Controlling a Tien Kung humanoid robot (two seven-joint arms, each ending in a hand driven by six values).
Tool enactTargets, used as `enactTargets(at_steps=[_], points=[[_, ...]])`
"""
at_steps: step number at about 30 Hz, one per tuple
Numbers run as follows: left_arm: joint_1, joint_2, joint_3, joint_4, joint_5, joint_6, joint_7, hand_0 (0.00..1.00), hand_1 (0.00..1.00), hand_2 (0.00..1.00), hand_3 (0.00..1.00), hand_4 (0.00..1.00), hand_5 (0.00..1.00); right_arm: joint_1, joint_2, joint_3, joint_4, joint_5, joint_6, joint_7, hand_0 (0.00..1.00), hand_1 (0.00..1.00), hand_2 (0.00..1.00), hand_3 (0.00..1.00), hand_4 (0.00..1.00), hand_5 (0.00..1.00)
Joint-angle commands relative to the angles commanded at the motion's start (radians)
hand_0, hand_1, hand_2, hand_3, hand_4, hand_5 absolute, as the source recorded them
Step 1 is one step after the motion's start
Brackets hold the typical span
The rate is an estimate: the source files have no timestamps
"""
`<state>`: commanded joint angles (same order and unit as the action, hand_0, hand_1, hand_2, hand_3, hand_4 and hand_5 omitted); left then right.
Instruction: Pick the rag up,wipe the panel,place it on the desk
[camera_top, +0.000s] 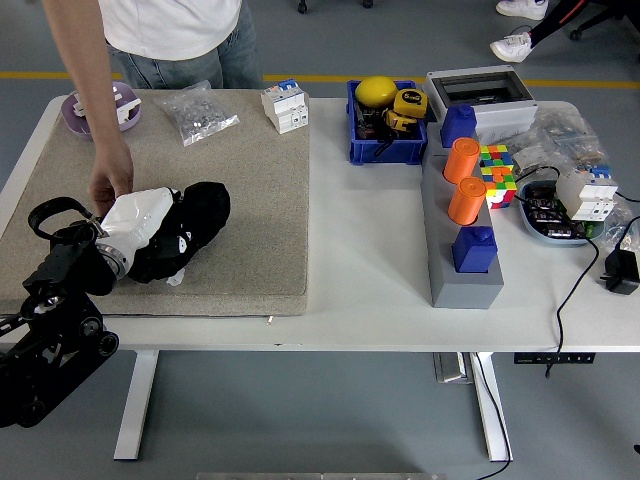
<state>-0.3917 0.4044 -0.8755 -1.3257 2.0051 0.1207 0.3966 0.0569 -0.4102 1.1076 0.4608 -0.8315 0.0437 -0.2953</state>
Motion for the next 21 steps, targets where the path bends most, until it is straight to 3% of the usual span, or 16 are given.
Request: enactTargets(at_steps=[12, 21], points=[[0.056, 0.034, -0.070, 0.009, 0.020, 0.002, 0.000, 0.226, 0.146, 0.524, 0.450, 0.072, 0.002, -0.002, 0.002, 0.008, 0.001, -0.002, -0.002, 0.001, 0.767, 0.644, 0.712, 0.698, 0.998, 0.643], [0.132, 0.082, -0.159, 0.005, 0.040, 0.001, -0.002, 0.225, 0.146, 0.522, 0.450, 0.073, 0.002, -0.007, 0.001, 0.015, 0.000, -0.004, -0.001, 0.000, 0.766, 0.644, 0.712, 0.699, 0.998, 0.643]])
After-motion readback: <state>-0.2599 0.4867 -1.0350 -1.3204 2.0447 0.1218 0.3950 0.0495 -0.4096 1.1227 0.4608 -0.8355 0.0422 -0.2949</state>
